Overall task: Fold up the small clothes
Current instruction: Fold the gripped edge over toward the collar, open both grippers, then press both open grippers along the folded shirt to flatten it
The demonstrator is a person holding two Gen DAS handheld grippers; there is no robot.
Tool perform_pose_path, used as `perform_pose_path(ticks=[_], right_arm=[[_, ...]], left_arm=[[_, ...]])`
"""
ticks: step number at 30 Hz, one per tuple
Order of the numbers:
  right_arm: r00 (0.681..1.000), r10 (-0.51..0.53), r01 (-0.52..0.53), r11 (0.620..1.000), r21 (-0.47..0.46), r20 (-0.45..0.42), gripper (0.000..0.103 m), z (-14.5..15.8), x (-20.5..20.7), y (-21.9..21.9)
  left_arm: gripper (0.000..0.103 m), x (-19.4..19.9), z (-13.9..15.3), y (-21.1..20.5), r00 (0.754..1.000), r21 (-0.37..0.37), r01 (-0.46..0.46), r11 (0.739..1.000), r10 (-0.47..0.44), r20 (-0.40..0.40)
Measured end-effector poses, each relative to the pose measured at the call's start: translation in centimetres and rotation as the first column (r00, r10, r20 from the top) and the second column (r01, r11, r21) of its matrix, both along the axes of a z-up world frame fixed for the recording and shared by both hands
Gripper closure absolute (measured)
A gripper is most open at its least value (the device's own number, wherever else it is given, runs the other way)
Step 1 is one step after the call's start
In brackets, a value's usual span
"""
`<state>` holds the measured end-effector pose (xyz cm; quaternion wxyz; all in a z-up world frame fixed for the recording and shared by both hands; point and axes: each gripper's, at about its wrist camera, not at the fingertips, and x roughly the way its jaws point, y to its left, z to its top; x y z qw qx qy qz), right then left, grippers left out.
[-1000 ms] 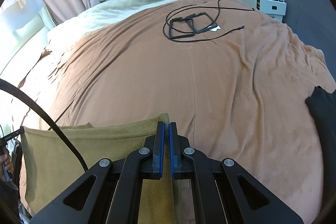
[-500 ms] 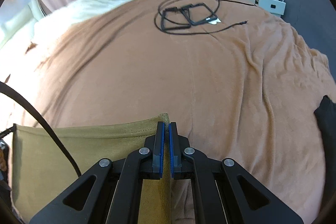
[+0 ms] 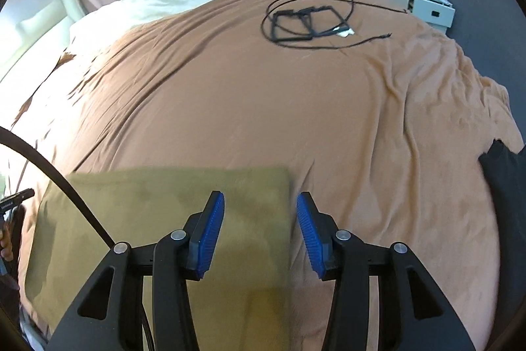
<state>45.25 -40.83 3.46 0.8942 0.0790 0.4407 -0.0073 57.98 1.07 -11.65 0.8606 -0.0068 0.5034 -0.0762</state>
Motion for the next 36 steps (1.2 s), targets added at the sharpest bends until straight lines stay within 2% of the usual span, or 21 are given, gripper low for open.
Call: perform_pose_path(ticks=[9, 13, 17, 19, 24, 26, 29, 31, 36], right_arm=[[0.996, 0.056, -0.050, 0.996, 0.071, -0.072, 0.059, -0.2, -4.0, 0.2], [0.993, 0.066, -0.057, 0.994, 0.095, -0.096, 0.059, -0.6, -5.7, 0.7], [0.990, 0.082, -0.071, 0.993, 0.095, -0.115, 0.059, -0.8, -7.4, 1.8], [0.989, 0.081, -0.069, 0.993, 0.098, -0.125, 0.048, -0.8, -8.1, 2.4], [0.985, 0.092, -0.079, 0.993, 0.092, -0.143, 0.035, -1.2, -10.1, 4.2], [0.981, 0.106, -0.094, 0.992, 0.081, -0.161, 0.033, -1.5, -10.7, 5.1], [0.976, 0.122, -0.113, 0.992, 0.062, -0.179, 0.028, -2.1, -11.4, 6.5], [0.973, 0.130, -0.125, 0.991, 0.038, -0.190, 0.026, -2.5, -11.9, 7.3], [0.967, 0.136, -0.141, 0.990, -0.008, -0.216, 0.026, -3.3, -12.5, 8.6]], left_arm=[[0.066, -5.8, 0.1, -1.0, 0.999, -0.033, 0.021, 0.999, -0.022, -0.026], [0.056, -8.4, 0.2, -1.3, 0.999, -0.045, 0.026, 0.999, -0.027, -0.020], [0.053, -11.0, 0.1, -2.1, 0.999, -0.042, 0.044, 0.998, -0.044, -0.020], [0.051, -12.3, -0.3, -2.5, 0.998, -0.042, 0.049, 0.998, -0.051, -0.027], [0.049, -15.0, -1.6, -3.2, 0.998, -0.040, 0.054, 0.998, -0.056, -0.042], [0.049, -15.9, -2.1, -3.5, 0.997, -0.037, 0.054, 0.998, -0.056, -0.055], [0.039, -17.3, -2.8, -3.6, 0.996, -0.042, 0.056, 0.998, -0.059, -0.069], [0.032, -18.1, -3.2, -3.7, 0.996, -0.017, 0.052, 0.999, -0.053, -0.067], [0.030, -19.3, -4.5, -3.1, 0.996, 0.002, 0.030, 1.000, -0.030, -0.086]])
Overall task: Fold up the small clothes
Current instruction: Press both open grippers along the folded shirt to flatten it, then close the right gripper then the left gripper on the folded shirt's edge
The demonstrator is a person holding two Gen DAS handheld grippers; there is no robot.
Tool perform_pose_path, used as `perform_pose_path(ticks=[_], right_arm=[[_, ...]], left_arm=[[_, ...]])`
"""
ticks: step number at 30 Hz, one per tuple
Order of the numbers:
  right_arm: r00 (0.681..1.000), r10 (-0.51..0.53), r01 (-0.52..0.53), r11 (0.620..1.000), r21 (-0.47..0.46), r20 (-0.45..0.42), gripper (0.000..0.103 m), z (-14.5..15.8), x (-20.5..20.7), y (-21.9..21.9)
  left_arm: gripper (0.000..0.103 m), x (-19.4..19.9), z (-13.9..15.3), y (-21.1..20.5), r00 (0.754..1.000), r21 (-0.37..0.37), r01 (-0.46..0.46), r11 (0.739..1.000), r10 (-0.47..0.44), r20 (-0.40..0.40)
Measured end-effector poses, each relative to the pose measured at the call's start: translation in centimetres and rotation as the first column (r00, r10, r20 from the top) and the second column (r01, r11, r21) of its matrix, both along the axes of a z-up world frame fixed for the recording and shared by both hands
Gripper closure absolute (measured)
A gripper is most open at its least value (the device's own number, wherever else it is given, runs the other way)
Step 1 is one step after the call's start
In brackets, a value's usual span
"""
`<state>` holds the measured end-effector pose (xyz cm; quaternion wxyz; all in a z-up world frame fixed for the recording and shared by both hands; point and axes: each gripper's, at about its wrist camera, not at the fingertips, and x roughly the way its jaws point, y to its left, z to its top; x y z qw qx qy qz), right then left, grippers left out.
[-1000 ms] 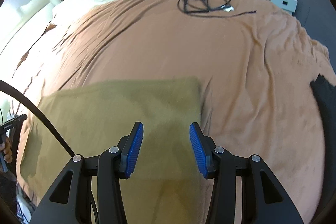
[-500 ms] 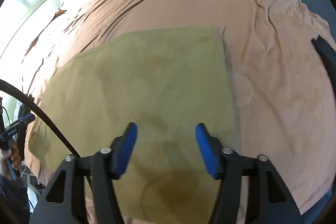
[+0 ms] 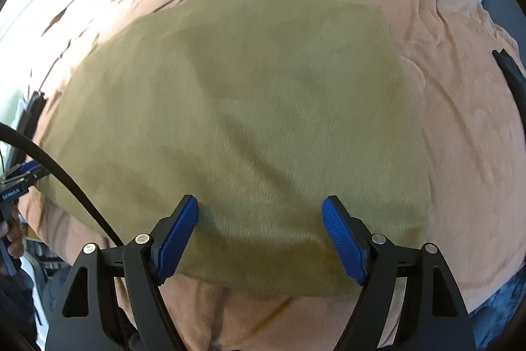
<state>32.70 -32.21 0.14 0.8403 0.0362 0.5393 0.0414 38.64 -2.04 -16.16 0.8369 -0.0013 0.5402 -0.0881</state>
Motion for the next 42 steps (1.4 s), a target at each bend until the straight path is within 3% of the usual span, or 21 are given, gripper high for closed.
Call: perform_pose_path(ticks=[5, 13, 25, 31, 38, 42], right_arm=[[1.000, 0.002, -0.002, 0.999, -0.052, -0.001, 0.026, -0.4, -0.7, 0.4], [0.999, -0.009, 0.004, 0.995, -0.099, -0.053, 0.026, -0.8, -2.1, 0.6], [0.998, 0.052, -0.051, 0.998, -0.041, 0.036, 0.027, 4.6, -3.3, 3.8], [0.994, 0.100, -0.101, 0.995, 0.021, 0.043, 0.055, 4.1, -1.9, 6.1], [0.987, 0.157, -0.160, 0.982, 0.096, 0.039, 0.069, 2.3, 0.7, 8.8], [0.981, 0.194, -0.196, 0.972, 0.127, 0.028, 0.084, 1.0, 2.2, 10.5]], left_arm=[[0.030, -1.1, -0.7, 1.1, 0.999, -0.011, -0.036, 0.999, 0.036, -0.008], [0.030, -3.1, -1.2, 1.4, 1.000, 0.059, -0.013, 0.998, 0.013, -0.005], [0.031, -4.4, 2.0, 6.9, 0.991, -0.084, -0.121, 0.989, 0.125, 0.055], [0.035, -4.7, 1.8, 10.2, 0.976, -0.180, -0.207, 0.962, 0.215, 0.028], [0.039, -5.1, 1.4, 11.6, 0.969, -0.232, -0.238, 0.943, 0.246, 0.004], [0.045, -5.1, 1.1, 12.1, 0.968, -0.254, -0.244, 0.936, 0.250, -0.009]])
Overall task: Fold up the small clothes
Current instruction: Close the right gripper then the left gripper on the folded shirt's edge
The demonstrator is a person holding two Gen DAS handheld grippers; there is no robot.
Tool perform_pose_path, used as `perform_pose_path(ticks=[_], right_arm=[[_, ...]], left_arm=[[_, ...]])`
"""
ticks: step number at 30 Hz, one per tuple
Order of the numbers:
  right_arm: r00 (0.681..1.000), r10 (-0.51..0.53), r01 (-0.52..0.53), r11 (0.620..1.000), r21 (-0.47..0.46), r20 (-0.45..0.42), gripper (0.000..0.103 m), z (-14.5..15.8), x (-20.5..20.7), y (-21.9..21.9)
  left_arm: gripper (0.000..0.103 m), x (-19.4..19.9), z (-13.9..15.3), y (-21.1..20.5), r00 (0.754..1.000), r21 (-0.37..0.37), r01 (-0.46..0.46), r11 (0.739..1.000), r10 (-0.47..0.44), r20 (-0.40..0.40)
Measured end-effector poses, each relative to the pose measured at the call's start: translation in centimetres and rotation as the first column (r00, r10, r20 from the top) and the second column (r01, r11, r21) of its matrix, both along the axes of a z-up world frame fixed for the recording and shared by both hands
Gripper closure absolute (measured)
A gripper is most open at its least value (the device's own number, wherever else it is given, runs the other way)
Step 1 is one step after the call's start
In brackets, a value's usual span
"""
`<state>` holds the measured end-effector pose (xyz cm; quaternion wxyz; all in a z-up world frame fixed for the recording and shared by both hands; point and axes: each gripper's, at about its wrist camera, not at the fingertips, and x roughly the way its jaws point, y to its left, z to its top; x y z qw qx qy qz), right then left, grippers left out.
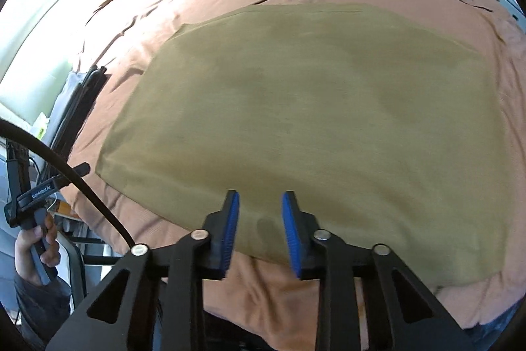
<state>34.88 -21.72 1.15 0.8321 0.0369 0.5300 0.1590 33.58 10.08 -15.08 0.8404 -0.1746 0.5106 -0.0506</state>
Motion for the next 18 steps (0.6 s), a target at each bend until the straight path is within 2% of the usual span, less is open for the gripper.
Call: perform_pose_path(ticks=[4, 7, 12, 18], right_arm=[[1.000, 0.006, -0.005, 1.000, 0.026, -0.023, 0.096, -1.2, 1.4, 0.8], [0.999, 0.007, -0.006, 0.999, 0.034, -0.050, 0.100, -2.6, 2.0, 1.3], [0.995, 0.022, -0.019, 0.999, 0.026, -0.093, 0.100, -4.6, 1.4, 2.2], [0.992, 0.038, -0.035, 0.999, 0.026, -0.123, 0.100, -5.4, 0.4, 2.2]], left_arm=[[0.047, -0.3, 0.0, 0.4, 1.000, -0.022, -0.007, 1.000, 0.007, -0.003], [0.050, -0.6, 0.3, 0.9, 1.000, -0.038, -0.010, 0.999, 0.010, 0.001], [0.050, -0.7, 0.9, 1.3, 1.000, -0.066, -0.017, 0.998, 0.018, 0.012], [0.050, 0.1, 0.5, 0.4, 1.000, -0.101, 0.004, 0.995, -0.004, 0.000]])
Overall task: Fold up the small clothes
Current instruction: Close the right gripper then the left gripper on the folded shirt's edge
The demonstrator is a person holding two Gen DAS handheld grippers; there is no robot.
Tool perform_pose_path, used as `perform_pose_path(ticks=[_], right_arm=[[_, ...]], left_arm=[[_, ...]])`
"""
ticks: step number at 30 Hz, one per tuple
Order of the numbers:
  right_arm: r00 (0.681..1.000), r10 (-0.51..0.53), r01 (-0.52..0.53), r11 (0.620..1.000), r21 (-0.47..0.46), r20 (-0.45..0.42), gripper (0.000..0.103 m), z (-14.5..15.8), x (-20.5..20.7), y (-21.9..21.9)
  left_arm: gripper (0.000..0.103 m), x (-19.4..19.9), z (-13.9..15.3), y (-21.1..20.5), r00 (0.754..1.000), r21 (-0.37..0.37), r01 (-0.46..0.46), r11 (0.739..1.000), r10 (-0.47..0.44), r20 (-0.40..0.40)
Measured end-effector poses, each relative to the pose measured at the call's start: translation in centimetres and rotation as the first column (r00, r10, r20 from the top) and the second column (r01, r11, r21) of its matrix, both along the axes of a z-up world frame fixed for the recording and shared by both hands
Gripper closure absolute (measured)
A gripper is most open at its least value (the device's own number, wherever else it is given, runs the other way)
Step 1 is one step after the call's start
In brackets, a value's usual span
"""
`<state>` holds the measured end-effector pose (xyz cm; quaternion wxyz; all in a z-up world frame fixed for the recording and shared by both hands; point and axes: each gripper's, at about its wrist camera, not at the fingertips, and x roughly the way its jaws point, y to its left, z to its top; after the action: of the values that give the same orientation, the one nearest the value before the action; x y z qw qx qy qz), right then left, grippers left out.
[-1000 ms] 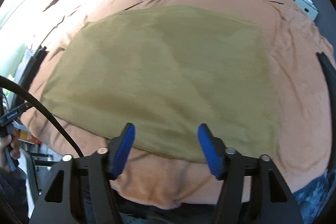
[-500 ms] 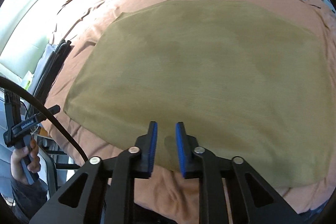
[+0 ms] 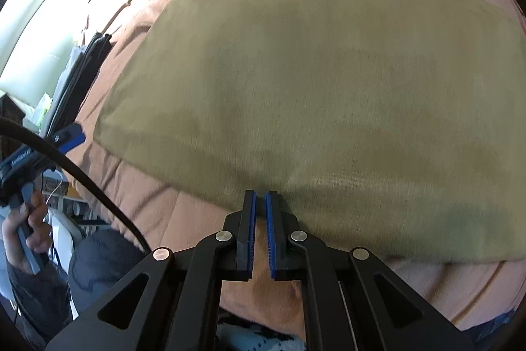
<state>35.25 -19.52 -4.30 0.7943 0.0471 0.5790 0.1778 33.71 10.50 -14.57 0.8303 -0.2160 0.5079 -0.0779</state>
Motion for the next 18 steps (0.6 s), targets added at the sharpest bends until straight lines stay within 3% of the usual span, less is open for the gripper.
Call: perform_pose_path(ticks=[8, 15, 18], right_arm=[[0.998, -0.031, 0.031, 0.999, -0.011, 0.052, 0.100, 2.4, 0.2, -1.3], [0.998, -0.055, 0.055, 0.998, 0.000, 0.034, 0.100, 1.3, 1.6, -1.6], [0.997, -0.061, 0.061, 0.998, 0.000, 0.038, 0.100, 1.4, 2.5, -2.1]], left_arm=[[0.062, 1.8, -2.3, -1.3, 0.998, -0.031, 0.021, 0.999, -0.023, -0.051], [0.063, 1.9, -3.4, -1.4, 0.997, -0.055, -0.016, 0.998, 0.012, -0.076], [0.073, 1.9, -3.3, -1.6, 0.997, -0.026, -0.025, 0.999, 0.024, -0.072]])
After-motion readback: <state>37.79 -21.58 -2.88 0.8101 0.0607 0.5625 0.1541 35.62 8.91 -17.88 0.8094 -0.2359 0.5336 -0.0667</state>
